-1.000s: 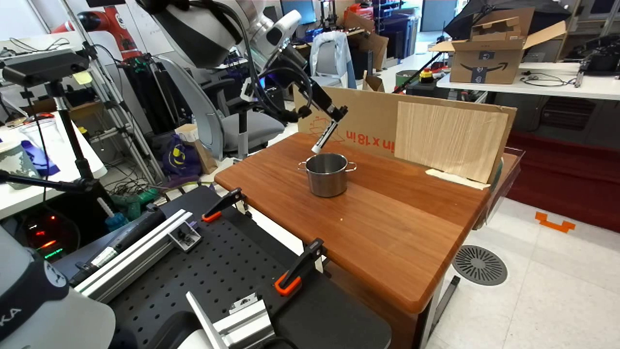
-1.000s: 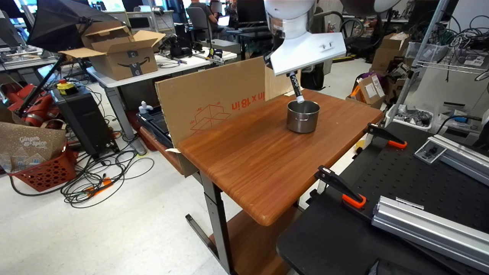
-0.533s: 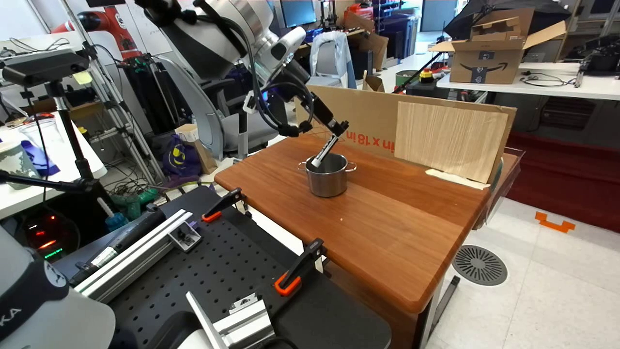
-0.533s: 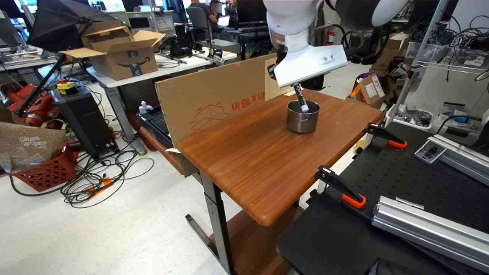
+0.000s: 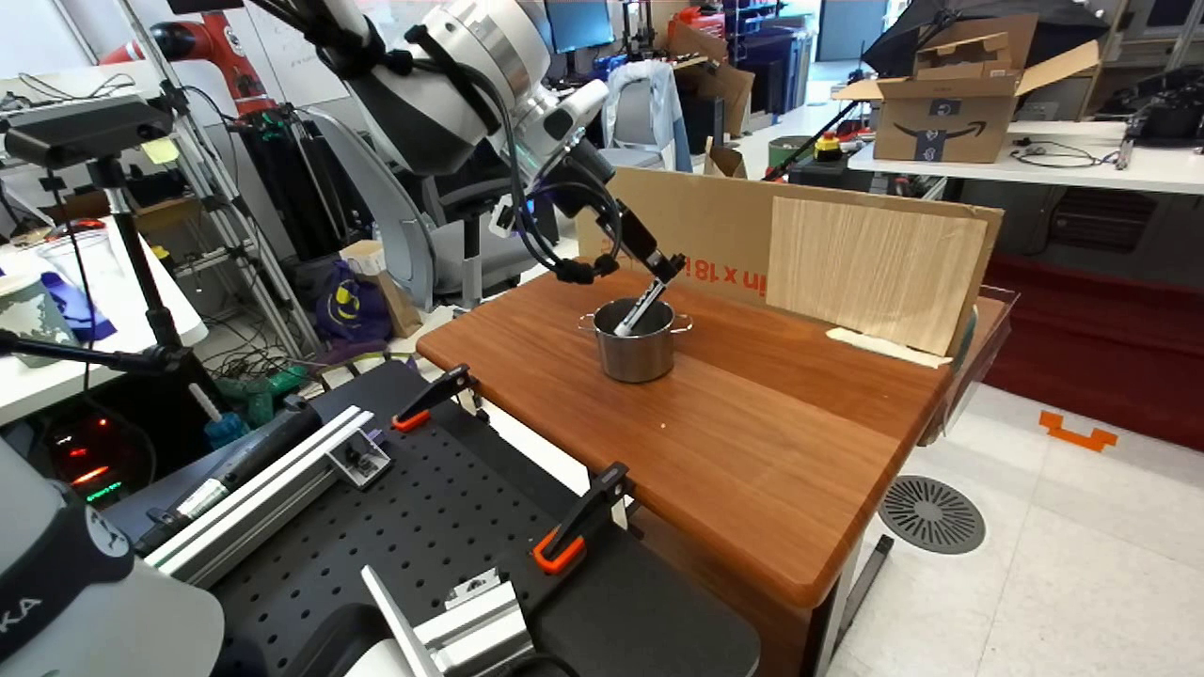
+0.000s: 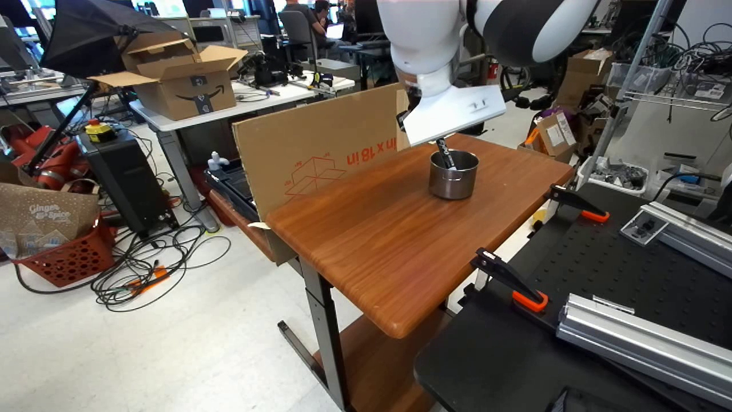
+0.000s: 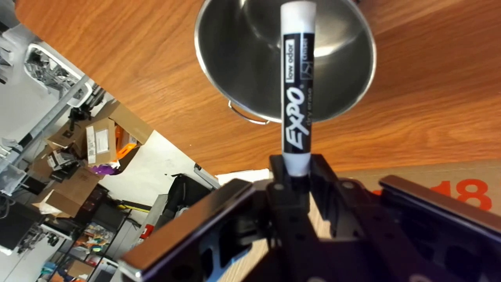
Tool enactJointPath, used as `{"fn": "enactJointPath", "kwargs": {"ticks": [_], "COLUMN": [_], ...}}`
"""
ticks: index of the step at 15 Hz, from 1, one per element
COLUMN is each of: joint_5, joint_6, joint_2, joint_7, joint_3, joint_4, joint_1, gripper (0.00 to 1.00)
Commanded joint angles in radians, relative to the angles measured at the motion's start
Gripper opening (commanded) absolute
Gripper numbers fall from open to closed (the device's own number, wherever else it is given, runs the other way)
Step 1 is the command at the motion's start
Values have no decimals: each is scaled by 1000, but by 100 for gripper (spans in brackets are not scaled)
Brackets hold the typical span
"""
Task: Get the marker from the table and put it in the pot
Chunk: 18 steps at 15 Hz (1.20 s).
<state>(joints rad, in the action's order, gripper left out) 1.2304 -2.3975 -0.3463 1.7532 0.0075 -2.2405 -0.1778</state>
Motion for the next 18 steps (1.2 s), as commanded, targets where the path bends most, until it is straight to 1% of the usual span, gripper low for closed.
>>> {"fn": "enactJointPath", "kwargs": {"ticks": [1,2,3,4,5,8,10,11,12,13,18], "joint_5": [-16,-18,-19,-29,-32,-40,-48,-60,-70,-86,-140], "joint_6": [54,54,47,46,48,51,53,59,63,66,78], "joint_2": [-47,-56,-60,-63,-66,-68,-66,-62,-58,-49,37], "joint_7": [-23,-25,-27,-37,-41,-59,-74,-87,-96,-112,-160], "joint_3": [24,26,27,30,30,31,31,33,33,35,49], "joint_4": [42,47,50,52,56,60,61,60,59,56,38], "joint_1": [13,15,17,20,19,20,21,20,18,18,11], "gripper": [5,24,46,49,50,69,84,92,98,100,100]}}
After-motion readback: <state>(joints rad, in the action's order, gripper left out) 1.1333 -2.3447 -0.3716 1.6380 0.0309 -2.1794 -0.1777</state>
